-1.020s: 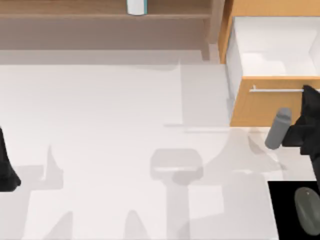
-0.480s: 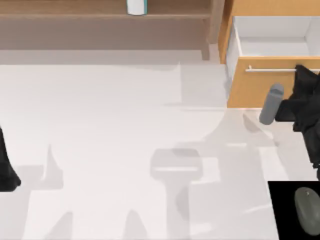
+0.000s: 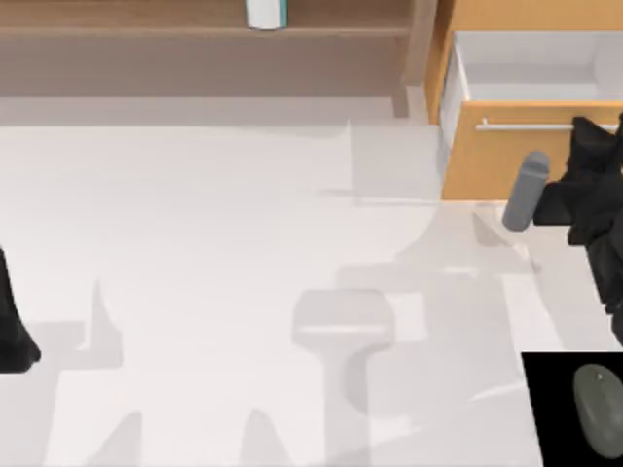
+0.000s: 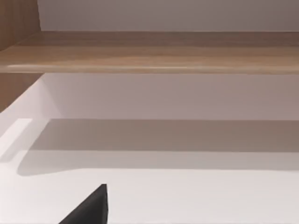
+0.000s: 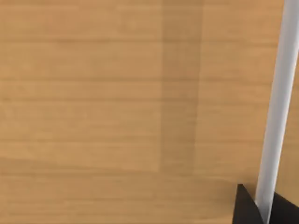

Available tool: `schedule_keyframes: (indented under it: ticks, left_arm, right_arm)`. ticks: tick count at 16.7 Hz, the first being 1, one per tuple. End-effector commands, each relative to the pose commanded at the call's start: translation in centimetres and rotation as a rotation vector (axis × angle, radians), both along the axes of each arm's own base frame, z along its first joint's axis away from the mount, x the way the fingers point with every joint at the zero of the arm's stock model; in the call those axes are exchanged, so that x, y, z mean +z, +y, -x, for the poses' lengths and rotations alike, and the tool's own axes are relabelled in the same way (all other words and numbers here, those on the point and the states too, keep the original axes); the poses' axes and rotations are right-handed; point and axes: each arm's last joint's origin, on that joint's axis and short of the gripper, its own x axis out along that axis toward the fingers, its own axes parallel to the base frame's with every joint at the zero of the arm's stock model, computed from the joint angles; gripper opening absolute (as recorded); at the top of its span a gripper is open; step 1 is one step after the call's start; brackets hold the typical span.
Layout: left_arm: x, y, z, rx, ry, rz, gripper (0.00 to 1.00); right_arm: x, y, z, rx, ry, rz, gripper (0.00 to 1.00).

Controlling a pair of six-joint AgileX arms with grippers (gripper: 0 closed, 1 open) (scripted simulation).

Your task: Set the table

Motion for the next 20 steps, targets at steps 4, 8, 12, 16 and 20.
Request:
schedule_keyframes:
  ticks: [4, 8, 12, 16, 20]
  left_arm:
    - [0.0, 0.0, 0.0, 0.000, 0.000, 0.000, 1.00]
    - [0.0, 0.0, 0.0, 0.000, 0.000, 0.000, 1.00]
    - [0.0, 0.0, 0.0, 0.000, 0.000, 0.000, 1.00]
    - [0.0, 0.0, 0.0, 0.000, 0.000, 0.000, 1.00]
    - [0.0, 0.0, 0.0, 0.000, 0.000, 0.000, 1.00]
  right_arm:
    - [0.0, 0.2, -3.3, 0.005, -0.004, 0.000, 0.00]
    - [0.0, 0.0, -5.9, 0.001, 0.000, -0.003, 0.00]
    - [0.0, 0.1, -5.8, 0.005, 0.002, -0.006, 0.00]
    - [-0.1, 0.2, -7.4, 0.007, 0.002, 0.000, 0.00]
    - [0.1, 0.2, -10.9, 0.007, -0.006, -0.005, 0.00]
